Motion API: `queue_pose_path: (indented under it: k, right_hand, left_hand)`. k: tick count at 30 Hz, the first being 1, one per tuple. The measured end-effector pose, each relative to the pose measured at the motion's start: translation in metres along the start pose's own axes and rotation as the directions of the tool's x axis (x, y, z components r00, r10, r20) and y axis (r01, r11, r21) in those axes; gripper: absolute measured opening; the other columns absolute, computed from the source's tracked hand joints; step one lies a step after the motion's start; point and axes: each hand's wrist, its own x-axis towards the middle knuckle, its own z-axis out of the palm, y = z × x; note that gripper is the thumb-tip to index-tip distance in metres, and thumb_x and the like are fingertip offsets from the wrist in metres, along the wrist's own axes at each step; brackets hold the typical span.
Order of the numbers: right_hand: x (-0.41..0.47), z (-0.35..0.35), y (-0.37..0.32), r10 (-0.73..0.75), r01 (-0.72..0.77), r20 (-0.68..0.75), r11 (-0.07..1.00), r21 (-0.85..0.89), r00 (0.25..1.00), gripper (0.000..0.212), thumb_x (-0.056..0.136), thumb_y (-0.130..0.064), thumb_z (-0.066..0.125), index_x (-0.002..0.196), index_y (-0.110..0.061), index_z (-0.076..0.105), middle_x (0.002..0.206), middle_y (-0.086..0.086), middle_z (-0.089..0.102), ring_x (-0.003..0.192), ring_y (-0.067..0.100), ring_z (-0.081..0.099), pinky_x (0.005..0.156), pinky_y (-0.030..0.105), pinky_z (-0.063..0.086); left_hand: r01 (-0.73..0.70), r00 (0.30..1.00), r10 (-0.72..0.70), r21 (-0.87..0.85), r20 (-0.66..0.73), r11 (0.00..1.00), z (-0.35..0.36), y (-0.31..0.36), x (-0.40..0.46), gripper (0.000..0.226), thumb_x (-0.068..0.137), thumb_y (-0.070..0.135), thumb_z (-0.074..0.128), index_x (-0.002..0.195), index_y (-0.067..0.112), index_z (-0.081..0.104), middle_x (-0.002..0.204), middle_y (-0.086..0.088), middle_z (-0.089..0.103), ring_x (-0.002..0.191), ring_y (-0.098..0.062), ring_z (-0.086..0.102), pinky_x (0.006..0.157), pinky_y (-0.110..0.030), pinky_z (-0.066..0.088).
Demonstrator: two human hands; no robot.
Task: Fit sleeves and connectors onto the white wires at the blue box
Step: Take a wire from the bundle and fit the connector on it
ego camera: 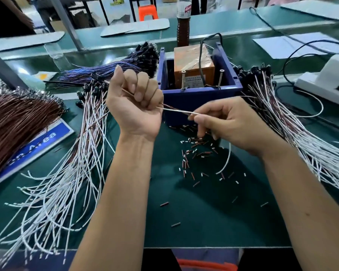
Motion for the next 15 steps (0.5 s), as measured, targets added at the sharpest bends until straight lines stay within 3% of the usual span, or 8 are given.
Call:
queue_pose_path:
  k: [4, 6, 11, 15]
  right_hand:
    - [-0.003, -0.003, 0.003, -0.021, 0.054, -0.188, 0.983, 0.174, 0.982, 0.008, 0.096, -0.009, 0.073, 0.098, -0.002, 0.077, 0.078, 0.012, 0.079, 0.052, 0.009, 0.057, 0.052, 0.017, 0.047]
    - [-0.005, -0.003, 0.003, -0.023, 0.061, -0.199, 0.981, 0.185, 0.980, 0.006, 0.095, -0.007, 0.074, 0.096, -0.002, 0.076, 0.081, 0.012, 0.079, 0.048, 0.011, 0.052, 0.050, 0.018, 0.045]
    - [-0.010, -0.001, 0.006, -0.025, 0.070, -0.209, 0.975, 0.210, 0.978, 0.004, 0.093, -0.004, 0.075, 0.097, -0.004, 0.076, 0.085, 0.011, 0.080, 0.054, 0.009, 0.058, 0.051, 0.017, 0.048]
    - [-0.011, 0.000, 0.009, -0.046, 0.092, -0.243, 0.979, 0.184, 0.969, 0.003, 0.091, -0.005, 0.078, 0.094, -0.006, 0.078, 0.084, 0.010, 0.080, 0.056, 0.009, 0.061, 0.051, 0.017, 0.047]
  left_hand:
    - [0.041, 0.998, -0.045, 0.077, 0.050, 0.996, -0.008, 0.002, -0.004, 0.047, 0.106, 0.034, 0.035, 0.063, 0.016, 0.030, 0.054, 0.003, 0.022, 0.049, -0.011, 0.016, 0.044, -0.024, 0.016]
    - [0.072, 0.992, -0.083, 0.116, 0.091, 0.991, -0.013, 0.005, -0.006, 0.044, 0.104, 0.035, 0.036, 0.065, 0.017, 0.028, 0.056, 0.002, 0.021, 0.051, -0.011, 0.016, 0.046, -0.025, 0.016]
    - [0.154, 0.949, -0.229, 0.320, 0.215, 0.935, -0.024, 0.013, -0.012, 0.040, 0.100, 0.035, 0.040, 0.067, 0.017, 0.027, 0.055, 0.003, 0.026, 0.051, -0.011, 0.020, 0.045, -0.023, 0.024]
    - [0.228, 0.916, -0.353, 0.476, 0.190, 0.849, -0.023, 0.010, -0.016, 0.039, 0.097, 0.032, 0.046, 0.064, 0.016, 0.032, 0.054, 0.001, 0.027, 0.051, -0.014, 0.016, 0.046, -0.025, 0.019]
